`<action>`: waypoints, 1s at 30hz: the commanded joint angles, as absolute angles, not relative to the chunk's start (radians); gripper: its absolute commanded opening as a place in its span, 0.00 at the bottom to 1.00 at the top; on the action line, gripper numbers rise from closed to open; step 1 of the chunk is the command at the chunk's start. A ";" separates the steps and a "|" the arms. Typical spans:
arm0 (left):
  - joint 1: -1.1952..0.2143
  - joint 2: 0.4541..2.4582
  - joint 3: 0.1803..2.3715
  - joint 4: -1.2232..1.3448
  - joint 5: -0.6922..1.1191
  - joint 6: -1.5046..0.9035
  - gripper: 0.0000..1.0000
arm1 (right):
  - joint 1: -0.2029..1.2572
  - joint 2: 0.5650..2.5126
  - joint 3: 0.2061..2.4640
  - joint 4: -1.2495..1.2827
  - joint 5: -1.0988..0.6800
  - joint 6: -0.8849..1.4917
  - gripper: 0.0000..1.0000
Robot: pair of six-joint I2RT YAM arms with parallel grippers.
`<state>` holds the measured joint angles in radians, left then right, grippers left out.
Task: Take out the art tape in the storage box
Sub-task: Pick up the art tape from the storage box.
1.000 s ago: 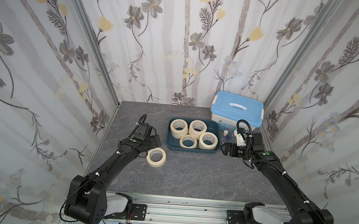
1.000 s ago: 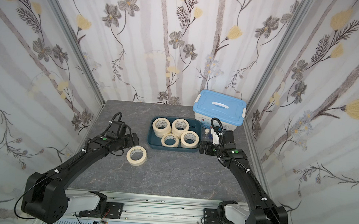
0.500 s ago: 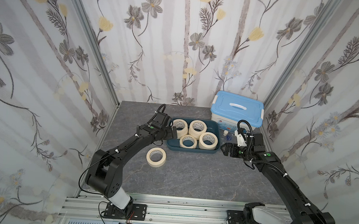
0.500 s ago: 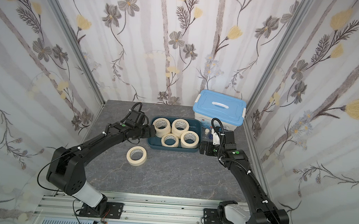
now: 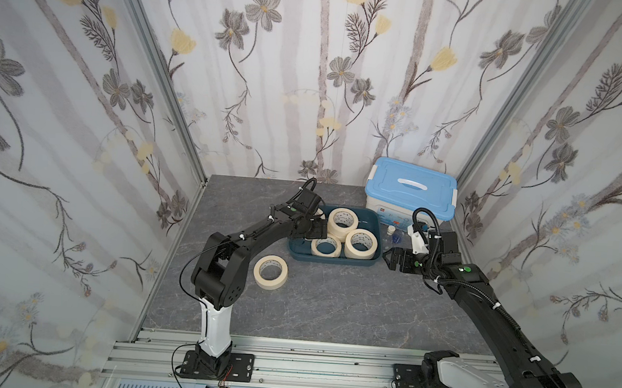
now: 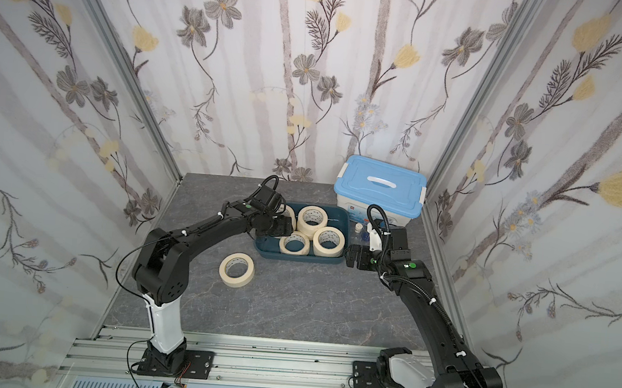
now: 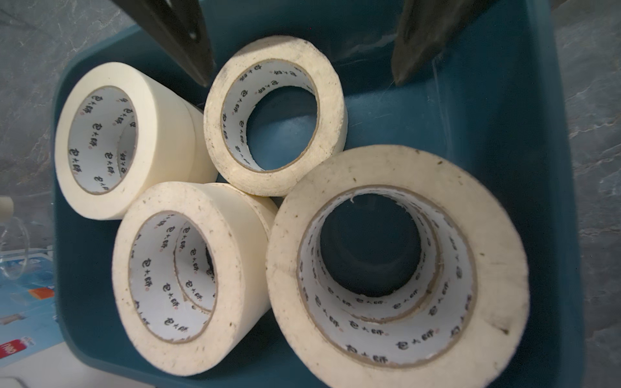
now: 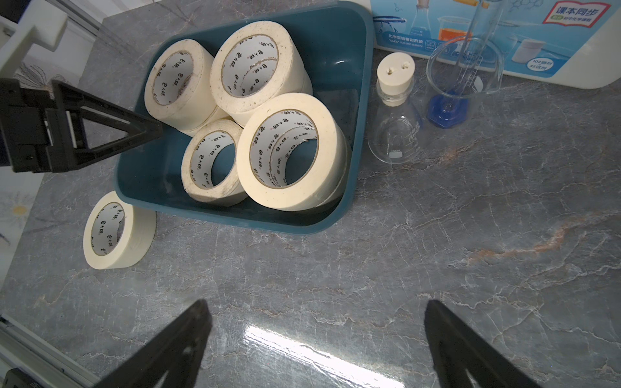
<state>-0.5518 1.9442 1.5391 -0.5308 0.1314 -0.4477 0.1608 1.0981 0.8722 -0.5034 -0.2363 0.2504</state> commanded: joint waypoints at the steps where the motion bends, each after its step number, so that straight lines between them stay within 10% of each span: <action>1: -0.560 1.976 1.559 -0.560 0.144 -0.442 0.83 | 0.163 1.092 0.876 -0.514 -0.236 0.251 1.00; 30: -0.560 2.119 1.587 -0.554 0.137 -0.465 0.35 | 0.163 1.089 0.867 -0.522 -0.225 0.254 1.00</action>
